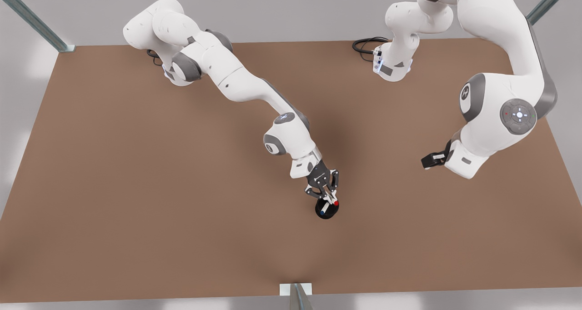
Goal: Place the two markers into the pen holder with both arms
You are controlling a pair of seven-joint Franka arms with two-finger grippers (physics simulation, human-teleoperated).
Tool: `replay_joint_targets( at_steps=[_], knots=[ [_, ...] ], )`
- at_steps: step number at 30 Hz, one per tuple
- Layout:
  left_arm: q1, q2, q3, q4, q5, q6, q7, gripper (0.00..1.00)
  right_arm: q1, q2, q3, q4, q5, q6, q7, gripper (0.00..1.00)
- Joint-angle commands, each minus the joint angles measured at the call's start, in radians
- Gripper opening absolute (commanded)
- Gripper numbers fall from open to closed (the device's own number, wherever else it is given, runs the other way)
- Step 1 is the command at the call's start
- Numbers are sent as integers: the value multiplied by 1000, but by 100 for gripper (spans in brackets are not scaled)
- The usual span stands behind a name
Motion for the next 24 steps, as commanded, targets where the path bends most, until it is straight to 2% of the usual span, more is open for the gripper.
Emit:
replay_joint_targets(
  at_steps=[1,24],
  knots=[
    [0,-4,0,-1,1,2,5,100,0,-1,-7,4,0,19,10,21],
    [0,7,0,-2,1,5,5,100,-1,20,-53,3,0,131,-65,21]
  ],
)
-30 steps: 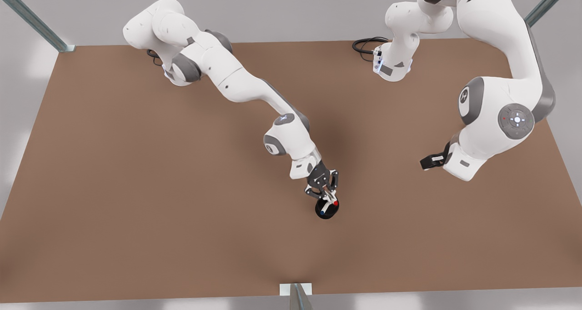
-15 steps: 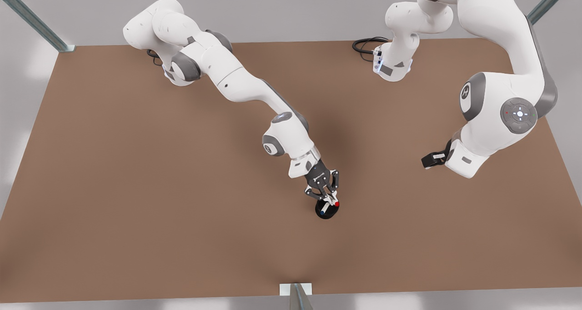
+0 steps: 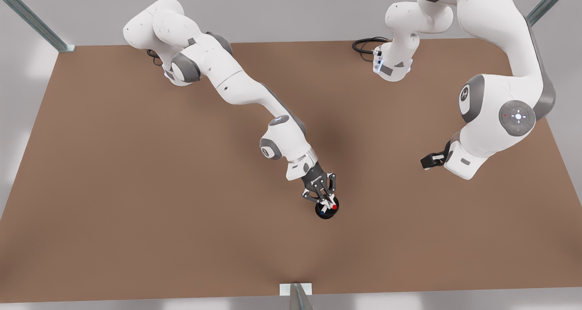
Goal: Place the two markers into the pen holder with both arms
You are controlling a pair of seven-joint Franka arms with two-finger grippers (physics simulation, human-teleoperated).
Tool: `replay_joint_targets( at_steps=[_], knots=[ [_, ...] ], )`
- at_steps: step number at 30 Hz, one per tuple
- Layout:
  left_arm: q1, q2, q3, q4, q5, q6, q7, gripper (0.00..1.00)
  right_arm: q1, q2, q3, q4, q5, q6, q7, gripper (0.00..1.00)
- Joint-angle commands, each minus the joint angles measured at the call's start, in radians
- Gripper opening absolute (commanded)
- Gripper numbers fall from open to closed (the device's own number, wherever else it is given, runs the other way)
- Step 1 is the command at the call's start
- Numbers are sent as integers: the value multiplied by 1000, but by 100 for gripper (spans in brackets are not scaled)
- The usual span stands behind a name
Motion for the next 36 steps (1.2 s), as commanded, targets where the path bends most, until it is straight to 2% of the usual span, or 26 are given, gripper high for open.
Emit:
replay_joint_targets(
  at_steps=[1,9,19,34,35,36],
  knots=[
    [0,1,0,2,1,3,0,100,0,-1,0,1,4,58,-24,21],
    [8,6,1,2,2,7,0,100,-1,30,-37,0,6,242,-29,21],
    [11,17,3,0,2,12,2,100,16,77,-72,3,6,325,-29,21],
    [14,23,5,2,4,20,3,100,43,94,-98,3,7,330,-29,21],
    [14,23,5,2,4,20,2,100,45,94,-98,3,7,330,-29,22],
    [14,23,5,0,4,20,2,100,45,94,-98,3,7,330,-29,29]
  ],
)
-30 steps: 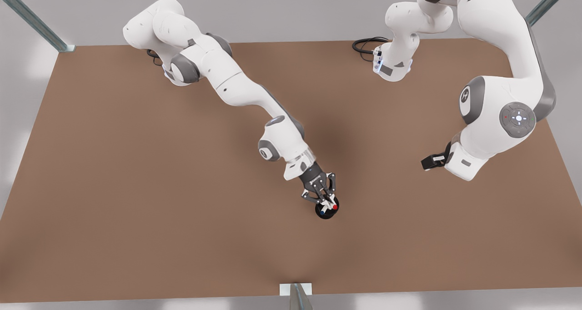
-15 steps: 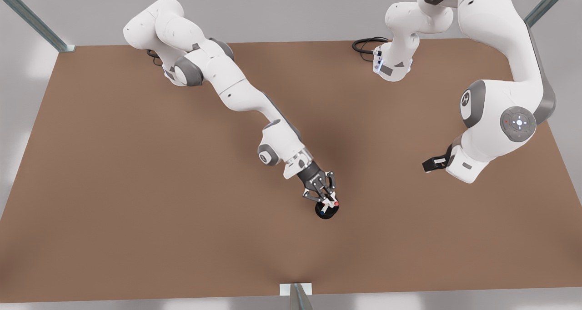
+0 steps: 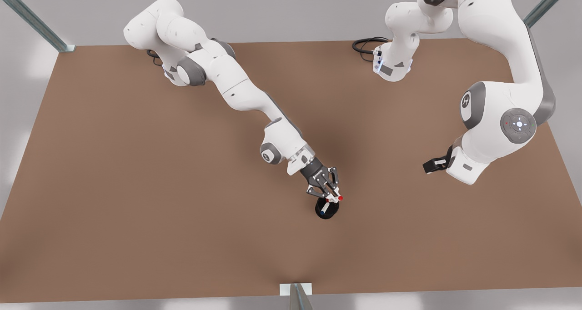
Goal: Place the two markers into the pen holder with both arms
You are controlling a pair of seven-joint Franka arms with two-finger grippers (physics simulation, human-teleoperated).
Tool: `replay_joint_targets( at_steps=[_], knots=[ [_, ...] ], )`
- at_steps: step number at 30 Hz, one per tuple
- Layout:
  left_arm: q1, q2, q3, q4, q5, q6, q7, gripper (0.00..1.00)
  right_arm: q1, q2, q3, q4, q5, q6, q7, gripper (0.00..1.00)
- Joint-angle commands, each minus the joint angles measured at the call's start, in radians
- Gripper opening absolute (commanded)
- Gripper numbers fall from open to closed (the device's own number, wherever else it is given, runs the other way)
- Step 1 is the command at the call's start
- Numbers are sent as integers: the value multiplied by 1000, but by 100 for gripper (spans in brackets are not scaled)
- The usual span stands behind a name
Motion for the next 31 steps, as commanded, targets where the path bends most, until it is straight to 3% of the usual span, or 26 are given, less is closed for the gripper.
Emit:
replay_joint_targets(
  at_steps=[1,9,15,17,18,21,26,27,31],
  knots=[
    [0,-1,0,1,1,1,0,100,1,-2,-3,1,3,3,-19,100],
    [-3,-3,-2,-1,-1,-7,0,100,-7,-40,-5,-12,8,-18,-21,100],
    [-5,-4,-5,9,-8,-42,130,100,-71,-509,27,-140,6,-941,-109,100],
    [-9,-4,-6,10,-4,-70,196,100,-260,-820,173,-450,8,-1066,-182,100],
    [-11,-4,-6,10,-5,-76,198,100,-424,-953,270,-492,26,-1309,-185,100],
    [-12,-6,-8,10,-5,-85,198,100,-665,-1118,279,-568,123,-1656,-327,100],
    [-15,-4,-6,10,-2,-104,196,100,-731,-1114,307,-595,121,-1799,-295,100],
    [-15,-6,-6,10,-2,-107,196,100,-792,-1117,394,-602,113,-1793,-300,100],
    [-17,-4,-8,10,-1,-114,198,100,-802,-1086,400,-598,90,-1721,-303,100]
  ],
)
